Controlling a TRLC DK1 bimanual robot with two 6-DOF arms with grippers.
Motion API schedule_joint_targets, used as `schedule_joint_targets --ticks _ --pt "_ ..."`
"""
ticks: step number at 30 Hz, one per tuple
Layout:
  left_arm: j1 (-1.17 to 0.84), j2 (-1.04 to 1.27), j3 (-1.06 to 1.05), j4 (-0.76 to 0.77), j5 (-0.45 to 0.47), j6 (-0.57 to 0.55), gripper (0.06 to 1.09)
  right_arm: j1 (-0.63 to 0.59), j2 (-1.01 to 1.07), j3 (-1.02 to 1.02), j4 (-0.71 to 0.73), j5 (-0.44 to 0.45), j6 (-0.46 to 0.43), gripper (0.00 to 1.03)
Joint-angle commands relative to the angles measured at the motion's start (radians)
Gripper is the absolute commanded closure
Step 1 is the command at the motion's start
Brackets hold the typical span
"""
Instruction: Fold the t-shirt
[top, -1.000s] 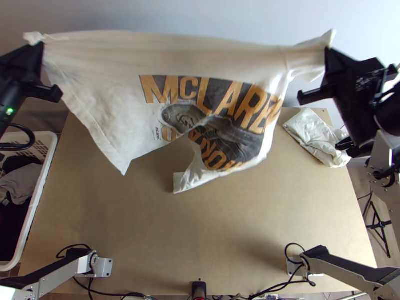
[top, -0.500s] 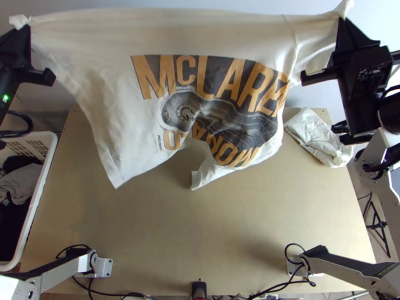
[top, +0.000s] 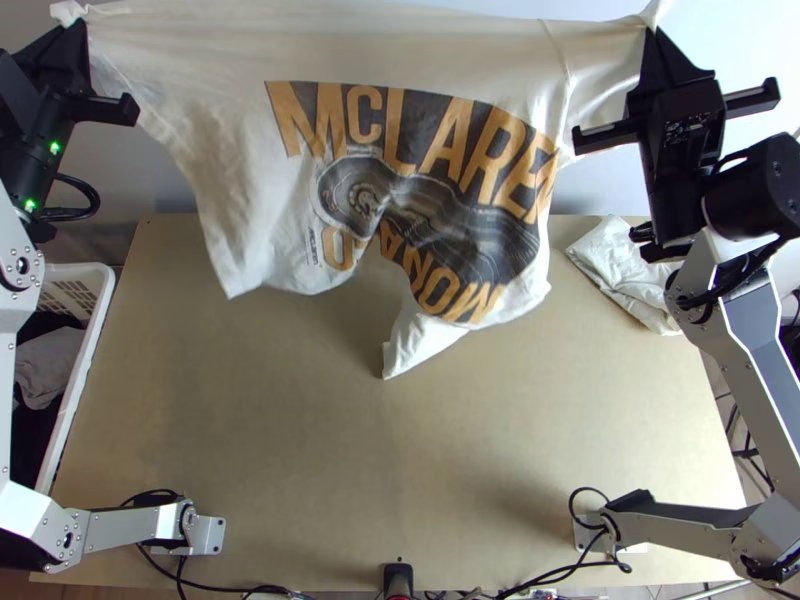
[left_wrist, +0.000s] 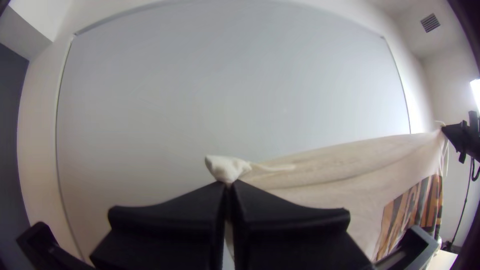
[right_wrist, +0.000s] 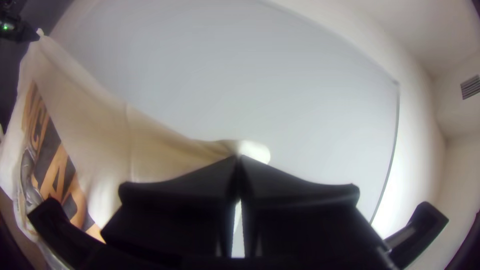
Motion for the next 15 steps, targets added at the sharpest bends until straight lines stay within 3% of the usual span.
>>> schedule_joint_targets --ticks 1,15 --pt "-0.008 -0.012 0.007 0.026 0.002 0.002 1.05 0.013 -0.009 0.013 0.012 0.020 -0.020 1.00" --pt "-0.070 -0.271 -0.026 -0.161 0.037 0.003 1.05 0.050 -0.261 0.005 -0.172 0.055 -0.058 1.00"
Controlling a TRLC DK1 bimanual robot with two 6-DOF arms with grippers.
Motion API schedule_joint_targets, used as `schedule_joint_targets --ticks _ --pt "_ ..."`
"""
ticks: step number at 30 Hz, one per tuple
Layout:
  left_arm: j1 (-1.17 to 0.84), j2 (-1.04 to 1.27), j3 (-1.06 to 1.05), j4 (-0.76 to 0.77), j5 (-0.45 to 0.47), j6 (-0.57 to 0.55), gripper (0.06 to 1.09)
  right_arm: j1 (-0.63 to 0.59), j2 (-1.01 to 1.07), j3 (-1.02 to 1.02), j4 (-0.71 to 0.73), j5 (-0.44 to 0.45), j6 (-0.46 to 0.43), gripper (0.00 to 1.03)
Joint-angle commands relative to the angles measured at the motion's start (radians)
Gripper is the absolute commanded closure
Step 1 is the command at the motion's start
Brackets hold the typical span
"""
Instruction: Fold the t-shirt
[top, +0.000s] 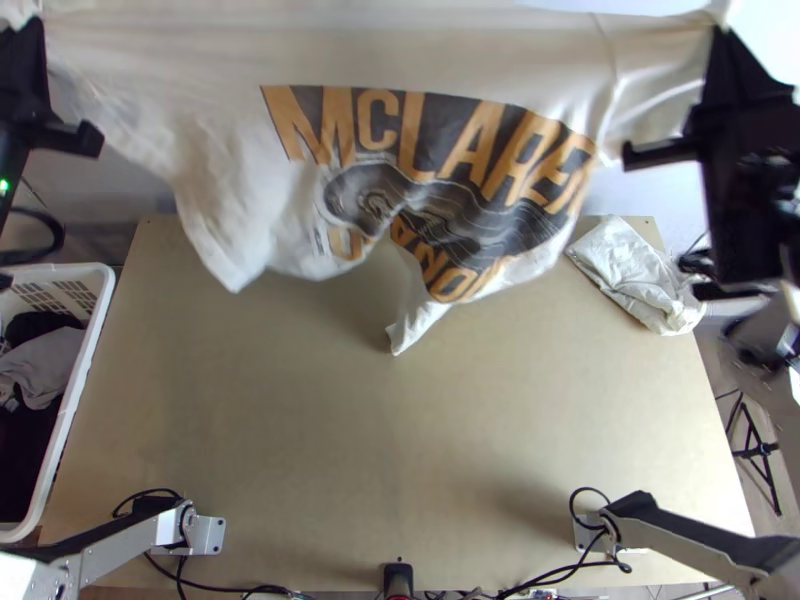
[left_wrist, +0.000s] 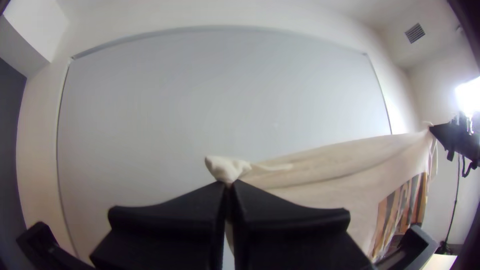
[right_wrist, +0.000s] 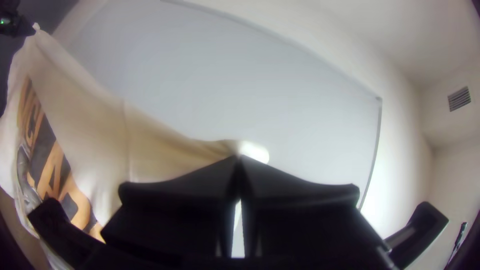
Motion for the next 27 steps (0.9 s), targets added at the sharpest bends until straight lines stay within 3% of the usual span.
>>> schedule_joint_targets --ticks 1,14,27 --pt "-0.040 -0.129 -0.032 -0.097 0.009 0.001 1.05 0.032 -0.133 -0.005 -0.104 0.029 -0.006 1.00" --pt "-0.084 -0.316 -0.061 -0.286 0.029 0.018 1.05 0.060 -0.383 -0.028 -0.385 0.074 0.007 1.00" --pt "-0.100 -0.481 -0.092 -0.484 0.032 -0.002 1.05 0.020 -0.552 -0.073 -0.633 0.084 0.094 1.00"
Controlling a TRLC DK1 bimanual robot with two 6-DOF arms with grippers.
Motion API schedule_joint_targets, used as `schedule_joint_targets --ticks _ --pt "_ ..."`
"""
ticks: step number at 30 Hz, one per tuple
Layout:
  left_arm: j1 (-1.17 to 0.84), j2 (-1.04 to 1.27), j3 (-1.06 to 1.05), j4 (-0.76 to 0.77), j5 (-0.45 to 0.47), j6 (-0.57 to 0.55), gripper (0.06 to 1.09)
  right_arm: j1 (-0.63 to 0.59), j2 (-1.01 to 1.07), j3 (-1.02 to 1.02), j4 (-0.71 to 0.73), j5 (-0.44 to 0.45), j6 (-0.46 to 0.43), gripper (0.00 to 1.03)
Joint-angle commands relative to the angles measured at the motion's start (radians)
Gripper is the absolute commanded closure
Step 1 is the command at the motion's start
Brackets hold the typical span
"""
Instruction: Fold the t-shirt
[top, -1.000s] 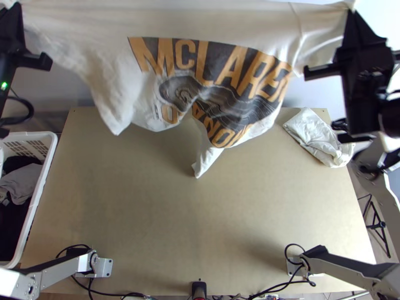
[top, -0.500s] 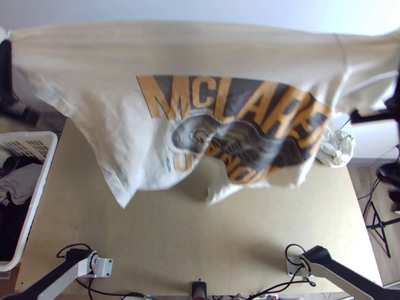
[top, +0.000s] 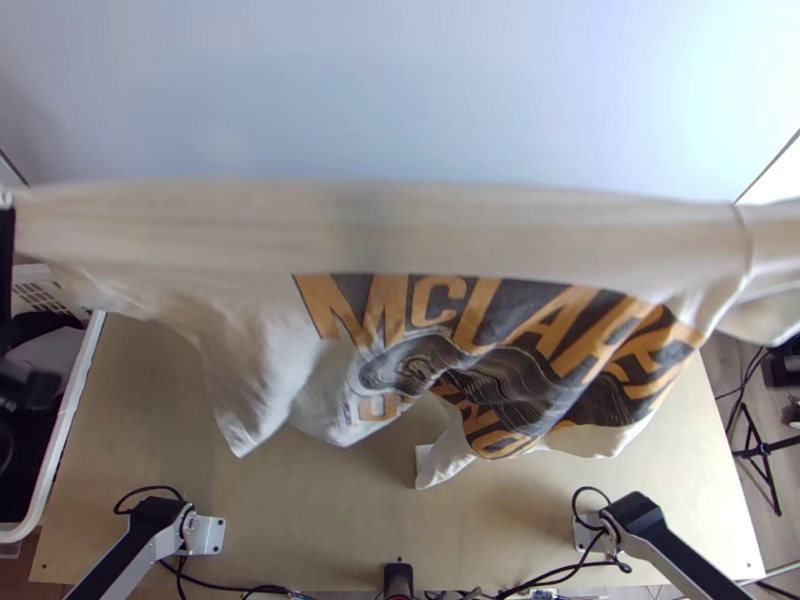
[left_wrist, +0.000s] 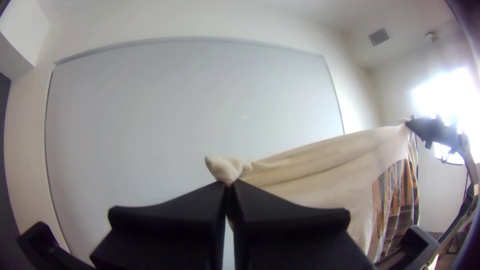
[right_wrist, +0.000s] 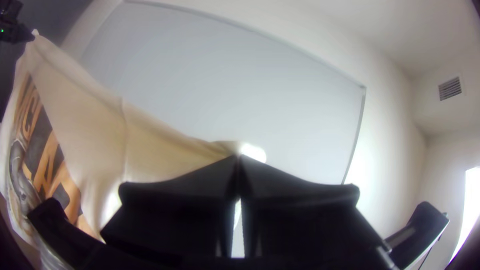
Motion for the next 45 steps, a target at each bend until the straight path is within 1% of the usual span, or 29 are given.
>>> schedule_joint_targets --ticks 1,5,8,10,13,18,21,23,26,29,33,36,39,45 --pt "-0.004 -0.091 -0.008 -0.119 0.002 -0.002 1.05 -0.020 -0.083 -0.014 -0.136 0.008 0.044 1.00" --pt "-0.004 -0.130 -0.018 -0.195 0.039 0.000 1.05 -0.020 -0.106 -0.037 -0.204 -0.002 0.063 1.00" --pt "0.002 -0.154 -0.034 -0.218 0.066 -0.002 1.05 -0.019 -0.100 -0.037 -0.211 -0.015 0.077 1.00" --pt "0.018 -0.160 -0.041 -0.221 0.082 -0.006 1.05 -0.019 -0.083 -0.037 -0.211 -0.022 0.095 1.00" --pt "0.027 -0.160 -0.061 -0.220 0.082 -0.008 1.05 -0.019 -0.049 -0.037 -0.204 -0.035 0.133 1.00" --pt "0.027 -0.163 -0.166 -0.200 0.082 -0.008 1.05 0.004 0.029 -0.054 -0.204 -0.065 0.204 1.00" --pt "0.025 -0.163 -0.261 -0.157 0.083 -0.017 1.05 0.078 0.063 -0.097 -0.208 -0.065 0.232 1.00" --pt "0.025 -0.162 -0.338 -0.129 0.083 -0.018 1.05 0.104 0.081 -0.136 -0.207 -0.065 0.253 1.00" --pt "0.025 -0.163 -0.456 -0.077 0.082 -0.020 1.05 0.112 0.112 -0.200 -0.185 -0.074 0.281 1.00" --pt "0.025 -0.157 -0.561 0.003 0.080 -0.017 1.05 0.113 0.144 -0.260 -0.132 -0.090 0.285 1.00" --pt "0.025 -0.114 -0.640 0.113 0.065 -0.015 1.05 0.110 0.212 -0.287 -0.049 -0.091 0.294 1.00" --pt "0.027 -0.059 -0.684 0.208 0.037 -0.018 1.05 0.067 0.273 -0.307 0.031 -0.096 0.301 1.00" --pt "0.027 0.008 -0.710 0.283 0.019 -0.018 1.05 0.014 0.336 -0.326 0.102 -0.131 0.311 1.00" --pt "0.027 0.188 -0.710 0.440 0.000 -0.018 1.05 -0.043 0.498 -0.341 0.232 -0.171 0.340 1.00"
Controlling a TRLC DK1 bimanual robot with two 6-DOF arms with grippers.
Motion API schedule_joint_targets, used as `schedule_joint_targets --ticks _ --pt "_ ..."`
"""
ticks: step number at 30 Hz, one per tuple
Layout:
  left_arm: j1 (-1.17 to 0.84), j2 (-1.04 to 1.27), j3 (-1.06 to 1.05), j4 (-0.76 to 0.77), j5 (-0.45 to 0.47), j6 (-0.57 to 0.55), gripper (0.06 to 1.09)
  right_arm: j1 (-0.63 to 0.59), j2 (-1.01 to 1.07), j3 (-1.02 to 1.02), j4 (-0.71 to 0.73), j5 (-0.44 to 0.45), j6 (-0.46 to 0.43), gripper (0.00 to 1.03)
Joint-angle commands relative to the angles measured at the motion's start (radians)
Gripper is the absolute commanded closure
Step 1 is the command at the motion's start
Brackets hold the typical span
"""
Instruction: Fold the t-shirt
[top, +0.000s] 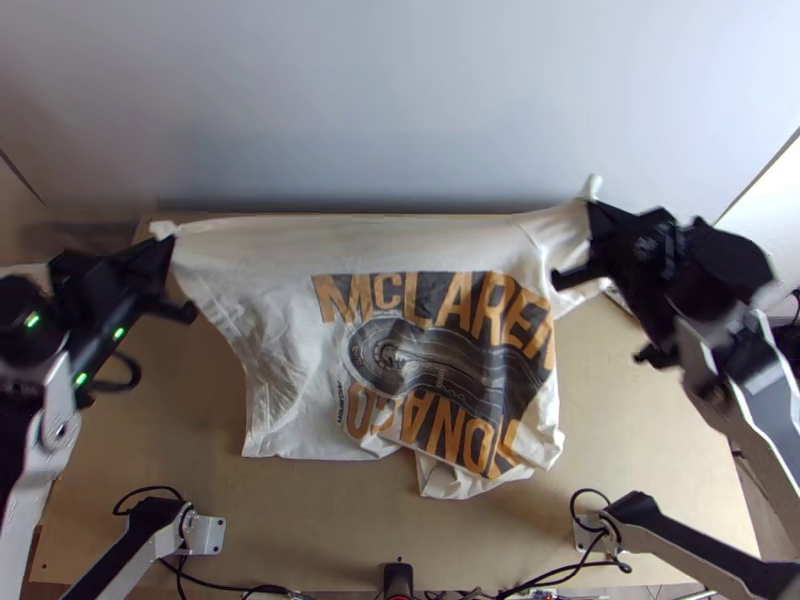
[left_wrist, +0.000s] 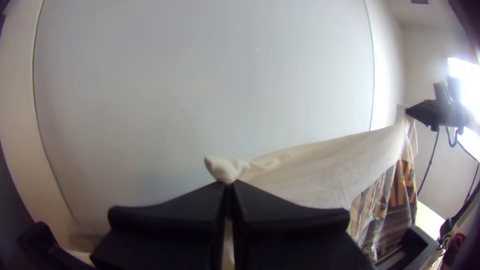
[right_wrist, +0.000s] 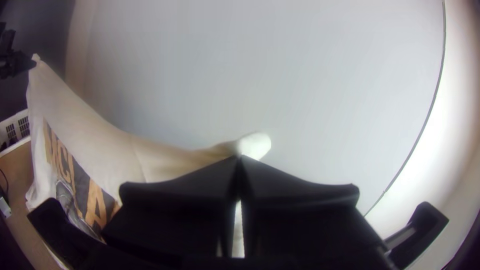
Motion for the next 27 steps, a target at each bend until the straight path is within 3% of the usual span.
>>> schedule_joint_targets --ticks 1,17,27 --pt "0.000 0.195 -0.029 0.189 -0.030 0.001 1.05 -0.076 0.184 -0.025 0.158 -0.048 0.033 1.00" --pt "0.025 0.692 0.074 0.492 -0.082 0.016 1.05 -0.188 0.689 0.239 0.292 -0.091 0.061 1.00" --pt "0.054 1.027 0.255 0.575 -0.094 0.019 1.05 -0.211 0.926 0.357 0.401 -0.090 0.041 1.00"
